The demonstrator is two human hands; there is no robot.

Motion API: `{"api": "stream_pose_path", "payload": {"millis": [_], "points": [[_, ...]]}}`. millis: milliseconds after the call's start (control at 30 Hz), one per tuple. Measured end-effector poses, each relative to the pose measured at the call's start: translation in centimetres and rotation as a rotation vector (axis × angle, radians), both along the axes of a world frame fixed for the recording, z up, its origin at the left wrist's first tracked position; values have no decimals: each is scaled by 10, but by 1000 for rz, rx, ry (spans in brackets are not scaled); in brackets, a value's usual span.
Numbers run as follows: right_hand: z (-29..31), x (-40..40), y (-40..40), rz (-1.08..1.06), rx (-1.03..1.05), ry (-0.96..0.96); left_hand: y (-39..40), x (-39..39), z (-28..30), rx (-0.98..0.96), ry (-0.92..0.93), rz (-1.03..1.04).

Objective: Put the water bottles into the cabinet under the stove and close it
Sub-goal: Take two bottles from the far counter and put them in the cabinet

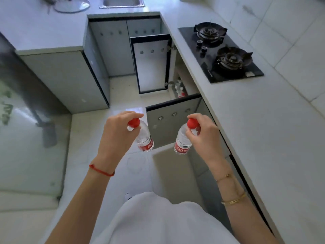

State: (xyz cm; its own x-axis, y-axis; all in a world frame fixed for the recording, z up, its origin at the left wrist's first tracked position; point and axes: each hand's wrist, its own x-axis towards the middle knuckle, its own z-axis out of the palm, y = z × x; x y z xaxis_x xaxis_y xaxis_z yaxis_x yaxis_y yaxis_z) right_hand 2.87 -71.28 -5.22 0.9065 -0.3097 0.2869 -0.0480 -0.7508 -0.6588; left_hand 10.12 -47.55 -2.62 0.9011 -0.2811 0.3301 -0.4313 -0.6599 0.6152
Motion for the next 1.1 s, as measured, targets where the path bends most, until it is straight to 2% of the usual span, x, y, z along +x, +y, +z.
{"api": "stream_pose_path", "payload": {"millis": [267, 500, 767, 1100], "points": [[-15, 98, 122, 64, 84, -2, 127, 80, -7, 29, 11, 29], [-17, 185, 175, 125, 69, 16, 176, 159, -11, 11, 34, 46], [-32, 298, 183, 65, 67, 22, 172, 287, -23, 28, 53, -33], [-28, 451, 141, -120, 49, -8, 104, 475, -16, 61, 32, -255]]}}
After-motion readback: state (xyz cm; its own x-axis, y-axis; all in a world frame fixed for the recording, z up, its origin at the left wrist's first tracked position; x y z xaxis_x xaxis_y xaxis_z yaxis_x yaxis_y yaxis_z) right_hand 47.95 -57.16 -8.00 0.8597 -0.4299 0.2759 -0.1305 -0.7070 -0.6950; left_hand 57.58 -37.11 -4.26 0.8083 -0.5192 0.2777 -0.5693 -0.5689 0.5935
